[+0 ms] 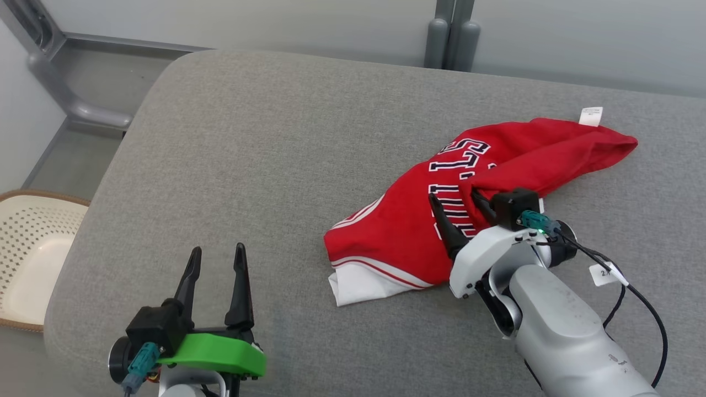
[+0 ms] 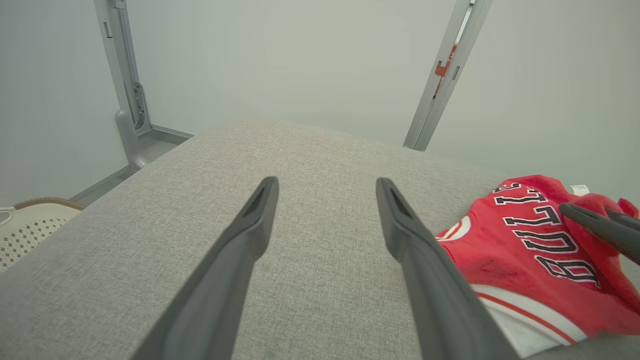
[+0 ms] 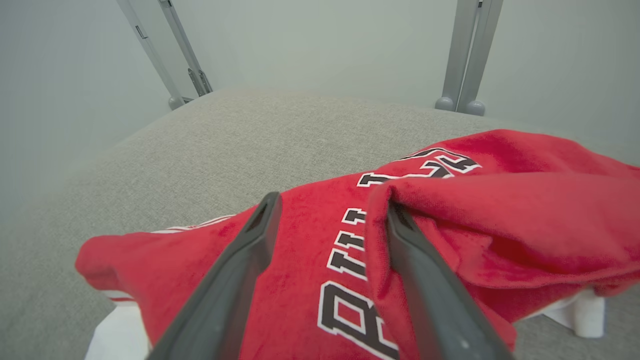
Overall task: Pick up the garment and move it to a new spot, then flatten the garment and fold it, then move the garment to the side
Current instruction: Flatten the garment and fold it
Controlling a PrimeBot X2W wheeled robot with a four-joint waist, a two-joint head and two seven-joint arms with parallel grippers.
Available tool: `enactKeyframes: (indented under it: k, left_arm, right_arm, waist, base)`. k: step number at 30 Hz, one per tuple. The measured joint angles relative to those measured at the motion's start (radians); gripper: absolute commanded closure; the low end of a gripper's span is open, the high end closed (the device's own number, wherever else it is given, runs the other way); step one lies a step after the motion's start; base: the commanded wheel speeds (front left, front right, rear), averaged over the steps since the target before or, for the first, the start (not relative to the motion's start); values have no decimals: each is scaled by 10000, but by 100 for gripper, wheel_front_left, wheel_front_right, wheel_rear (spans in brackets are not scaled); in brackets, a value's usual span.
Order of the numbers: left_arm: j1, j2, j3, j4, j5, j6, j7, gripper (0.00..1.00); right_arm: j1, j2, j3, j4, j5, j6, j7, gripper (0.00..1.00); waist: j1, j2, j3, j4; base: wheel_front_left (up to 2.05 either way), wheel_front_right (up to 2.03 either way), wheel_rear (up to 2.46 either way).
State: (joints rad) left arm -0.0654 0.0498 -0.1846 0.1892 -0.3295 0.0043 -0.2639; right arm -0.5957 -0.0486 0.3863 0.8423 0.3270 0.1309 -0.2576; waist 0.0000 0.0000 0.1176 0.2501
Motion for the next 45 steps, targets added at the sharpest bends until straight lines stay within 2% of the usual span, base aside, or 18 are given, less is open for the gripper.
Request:
enactKeyframes:
  k: [4, 12, 27, 35, 45]
  left_arm:
    - [161, 0, 19, -44, 36, 2, 0, 0]
    - [264, -2, -4, -46, 77, -40, 0, 0]
    - [486, 0, 159, -113, 148, -44, 0, 0]
    - [495, 0, 86, -25, 186, -140, 0, 0]
    - [-34, -2, -497, 1453, 19, -581, 362, 0]
  right_arm:
    - [527, 4, -612, -928, 59, 0, -38, 0]
    - [2233, -12, -2658, -2731, -995, 0, -42, 0]
    - [4445, -4, -4633, -3864, -1927, 0, 167, 0]
    - [4651, -8, -5095, -5066, -2169, 0, 274, 0]
    - [4649, -6, -4717, -6050, -2054, 0, 462, 0]
  waist:
    - [0, 0, -134, -346]
    - [0, 0, -386, -880]
    - [0, 0, -506, -989]
    - [0, 0, -528, -1478]
    - [0, 0, -474, -2202]
  base:
    - [0, 0, 0]
    - [0, 0, 0]
    - [0, 0, 0]
    - [0, 0, 0]
    - [0, 0, 0]
